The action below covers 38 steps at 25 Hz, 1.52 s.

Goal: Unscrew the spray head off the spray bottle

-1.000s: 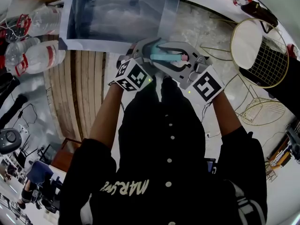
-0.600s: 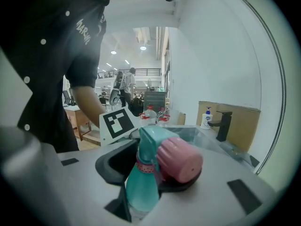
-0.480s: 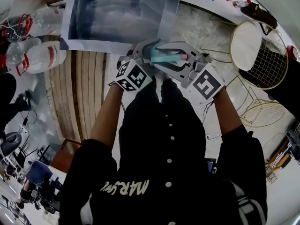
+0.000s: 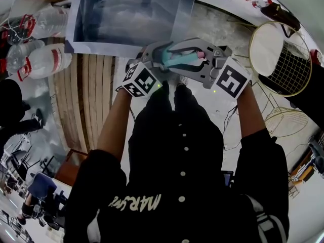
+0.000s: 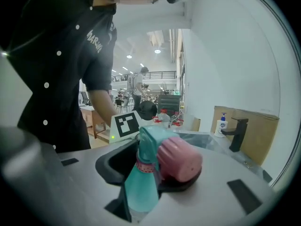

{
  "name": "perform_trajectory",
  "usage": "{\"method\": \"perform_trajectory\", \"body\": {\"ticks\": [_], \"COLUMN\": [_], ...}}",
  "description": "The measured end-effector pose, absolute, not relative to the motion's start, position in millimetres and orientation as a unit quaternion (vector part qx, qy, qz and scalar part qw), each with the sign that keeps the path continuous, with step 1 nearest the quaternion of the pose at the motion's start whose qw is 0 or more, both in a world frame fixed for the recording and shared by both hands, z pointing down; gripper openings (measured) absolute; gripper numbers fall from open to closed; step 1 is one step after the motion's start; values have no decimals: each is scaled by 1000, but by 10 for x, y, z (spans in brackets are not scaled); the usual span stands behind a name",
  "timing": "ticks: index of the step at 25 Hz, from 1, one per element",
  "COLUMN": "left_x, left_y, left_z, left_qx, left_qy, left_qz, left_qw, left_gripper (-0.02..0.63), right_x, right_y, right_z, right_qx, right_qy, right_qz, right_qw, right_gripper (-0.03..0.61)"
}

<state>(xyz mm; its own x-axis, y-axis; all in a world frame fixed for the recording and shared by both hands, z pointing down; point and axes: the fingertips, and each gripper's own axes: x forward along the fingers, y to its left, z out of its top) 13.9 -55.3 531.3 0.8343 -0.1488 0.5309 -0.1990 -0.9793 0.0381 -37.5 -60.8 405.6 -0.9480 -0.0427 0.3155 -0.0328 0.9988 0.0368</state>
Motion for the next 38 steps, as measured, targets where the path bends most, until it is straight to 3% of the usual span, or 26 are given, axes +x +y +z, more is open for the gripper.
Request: {"method": "perform_trajectory", "body": {"ticks": [6, 11, 19, 30, 38], "left_x": [109, 98, 92, 48, 14], "left_y": [-581, -567, -529, -514, -490], "left_z": [5307, 5301, 5347, 5355, 5371], "left_qx": [959, 960, 961, 959, 957], "left_qy": [-96, -97, -95, -90, -93], "left_qz": [263, 257, 254, 263, 267], "left_qw": [51, 53, 59, 65, 63], "left_gripper": [405, 405, 405, 405, 405], "right_x": [-317, -255, 34, 473, 576], "right_y": [-645, -795, -866, -881, -911], "right_z": [3890, 3405, 2876, 2504, 2570], "right_qx": [56, 127, 187, 245, 268], "right_qy": [-987, -989, -979, -963, -958], "right_qz": [17, 59, 77, 90, 90], "right_qw": [148, 49, -8, -62, -52], "right_gripper": [163, 163, 163, 163, 163]}}
